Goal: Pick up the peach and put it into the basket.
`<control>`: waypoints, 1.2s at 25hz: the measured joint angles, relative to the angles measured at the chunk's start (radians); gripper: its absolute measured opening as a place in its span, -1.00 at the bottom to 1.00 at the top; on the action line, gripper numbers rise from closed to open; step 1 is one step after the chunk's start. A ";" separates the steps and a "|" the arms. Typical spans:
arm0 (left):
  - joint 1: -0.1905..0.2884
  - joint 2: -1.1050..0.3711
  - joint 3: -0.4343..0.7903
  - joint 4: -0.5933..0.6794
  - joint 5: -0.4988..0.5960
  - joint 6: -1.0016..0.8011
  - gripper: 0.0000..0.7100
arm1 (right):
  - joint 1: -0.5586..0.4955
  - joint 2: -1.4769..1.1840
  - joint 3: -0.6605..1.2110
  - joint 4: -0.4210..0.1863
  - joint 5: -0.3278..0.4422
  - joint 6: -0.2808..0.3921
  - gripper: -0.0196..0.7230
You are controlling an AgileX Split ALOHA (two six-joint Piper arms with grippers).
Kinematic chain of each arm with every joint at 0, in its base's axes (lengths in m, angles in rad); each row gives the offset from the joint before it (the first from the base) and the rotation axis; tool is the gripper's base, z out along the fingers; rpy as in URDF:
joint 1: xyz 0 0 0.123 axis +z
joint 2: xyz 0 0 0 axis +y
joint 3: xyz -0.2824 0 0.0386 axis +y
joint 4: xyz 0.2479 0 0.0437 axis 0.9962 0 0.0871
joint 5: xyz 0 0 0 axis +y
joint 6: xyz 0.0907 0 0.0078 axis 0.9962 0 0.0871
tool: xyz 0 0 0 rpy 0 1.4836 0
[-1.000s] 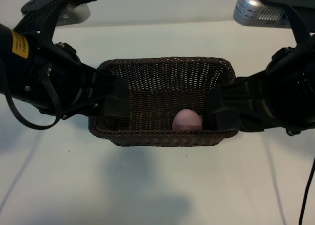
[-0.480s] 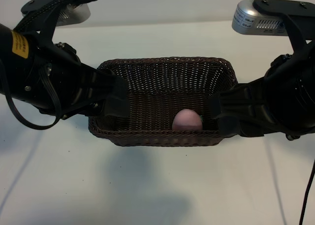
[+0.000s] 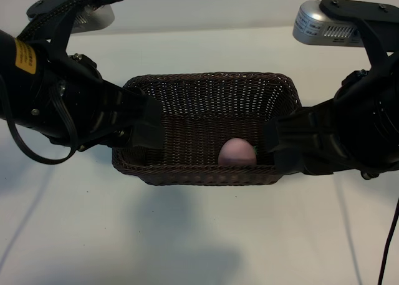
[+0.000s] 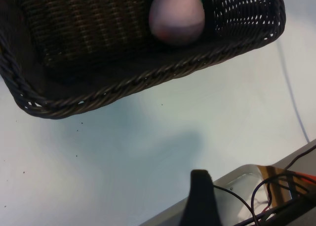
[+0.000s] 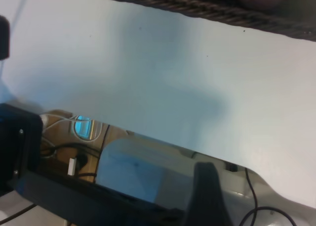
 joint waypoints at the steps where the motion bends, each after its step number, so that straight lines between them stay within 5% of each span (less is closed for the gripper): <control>1: 0.000 0.000 0.000 0.000 0.000 0.000 0.50 | 0.000 0.000 0.000 0.005 0.000 0.000 0.42; 30: 0.000 0.000 0.071 0.009 0.043 0.000 0.50 | 0.000 0.000 0.000 0.029 0.000 0.001 0.42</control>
